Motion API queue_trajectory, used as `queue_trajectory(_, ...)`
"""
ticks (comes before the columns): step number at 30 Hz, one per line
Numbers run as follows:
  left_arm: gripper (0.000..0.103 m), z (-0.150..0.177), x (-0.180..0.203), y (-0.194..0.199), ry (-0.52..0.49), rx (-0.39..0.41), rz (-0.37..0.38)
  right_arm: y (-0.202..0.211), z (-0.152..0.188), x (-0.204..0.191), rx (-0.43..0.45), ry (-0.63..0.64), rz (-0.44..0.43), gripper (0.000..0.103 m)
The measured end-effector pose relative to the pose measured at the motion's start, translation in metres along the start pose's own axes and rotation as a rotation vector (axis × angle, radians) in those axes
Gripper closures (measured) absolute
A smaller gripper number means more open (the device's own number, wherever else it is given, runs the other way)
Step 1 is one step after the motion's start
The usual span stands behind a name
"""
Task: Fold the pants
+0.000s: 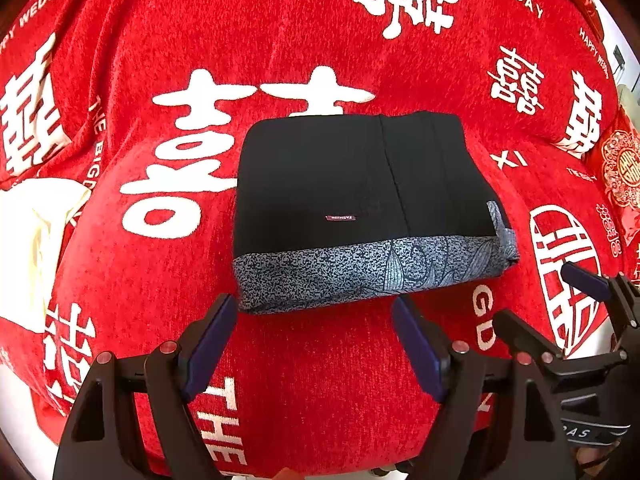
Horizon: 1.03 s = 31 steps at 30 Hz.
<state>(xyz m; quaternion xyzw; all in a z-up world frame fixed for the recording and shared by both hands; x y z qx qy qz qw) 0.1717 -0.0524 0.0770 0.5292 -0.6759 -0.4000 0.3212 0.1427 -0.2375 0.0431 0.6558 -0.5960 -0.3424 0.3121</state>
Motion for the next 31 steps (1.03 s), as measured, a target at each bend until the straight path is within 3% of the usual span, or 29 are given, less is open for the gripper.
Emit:
queue_trajectory(19,0.020,-0.0012,0.0024,0.0000,0.002,-0.003,0.010,-0.0001,-0.0001,0.0009,0.000,0.003,0.001,0.000)
queue_trajectory(23,0.013,-0.0012,0.0027,0.0008,-0.008,0.009,-0.004,-0.0002,0.0006,0.0001,-0.001,0.001,0.000,0.000)
queue_trajectory(31,0.012,0.0037,-0.0012,0.0057,0.020,0.050,0.052,0.0002,0.0026,0.0014,-0.007,-0.003,0.002,0.000)
Point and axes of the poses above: each gripper's, at about its wrist camera, not at the fingertips, and y roughly against the way its jaws point, x to its right, z to its underside, the point moved 1 cm from there along -y, roughly the way its jaws point, and after that the axes turned 8 degrees about -y, right-handed, at the moved point
